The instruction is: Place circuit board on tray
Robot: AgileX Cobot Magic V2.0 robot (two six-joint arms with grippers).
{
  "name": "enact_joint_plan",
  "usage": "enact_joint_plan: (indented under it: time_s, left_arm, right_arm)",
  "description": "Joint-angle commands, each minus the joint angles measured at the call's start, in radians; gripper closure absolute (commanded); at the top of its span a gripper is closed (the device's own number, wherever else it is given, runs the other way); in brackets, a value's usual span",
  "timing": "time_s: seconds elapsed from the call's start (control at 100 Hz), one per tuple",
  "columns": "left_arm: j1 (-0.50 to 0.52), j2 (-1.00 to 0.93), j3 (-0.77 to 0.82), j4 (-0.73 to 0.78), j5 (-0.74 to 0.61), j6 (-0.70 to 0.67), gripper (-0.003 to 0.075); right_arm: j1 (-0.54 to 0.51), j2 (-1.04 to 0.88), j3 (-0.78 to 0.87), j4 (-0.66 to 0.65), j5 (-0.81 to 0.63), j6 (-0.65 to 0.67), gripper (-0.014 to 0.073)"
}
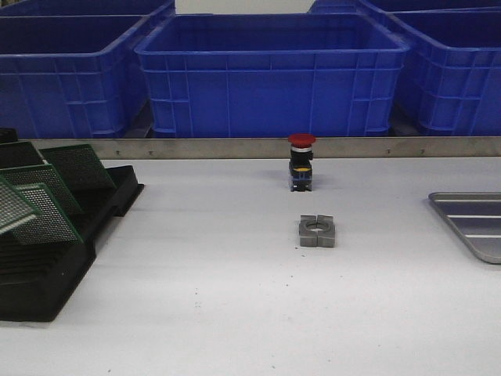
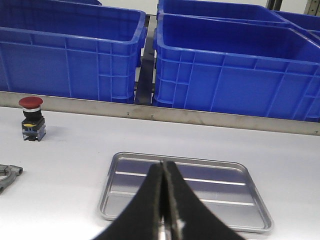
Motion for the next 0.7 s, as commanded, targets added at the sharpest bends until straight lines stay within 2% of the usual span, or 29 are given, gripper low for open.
enact_joint_plan:
  time_s: [0.0, 0.19, 0.37, 0.54, 0.69]
  left_arm:
    - [-0.079, -0.017, -0.03, -0.099, 0.01, -0.007, 0.0737]
    - [-0.266, 0.009, -0.03, -0.259, -0.068, -0.007, 0.0737]
    - [-0.409, 0.05, -0.03, -0.285, -0.113, -0.007, 0.0737]
    - [-0.492, 0.086, -0.03, -0.318, -0.113, -0.007, 0.0737]
    - [-0.508, 0.086, -0.03, -0.328, -0.11, -0.007, 0.0737]
  right_arm:
    - [0.002, -0.02, 0.001, -0.004, -0.07, -0.009, 0.0655]
    - [0.002, -0.02, 0.001, -0.004, -0.07, -0.009, 0.0655]
    - [0.002, -0.02, 0.001, -0.004, -0.07, -0.009, 0.0655]
    - [0.002, -0.02, 0.001, -0.012, -0.07, -0.009, 0.0655]
    - [0.002, -0.02, 0.001, -0.017, -0.07, -0.009, 0.0655]
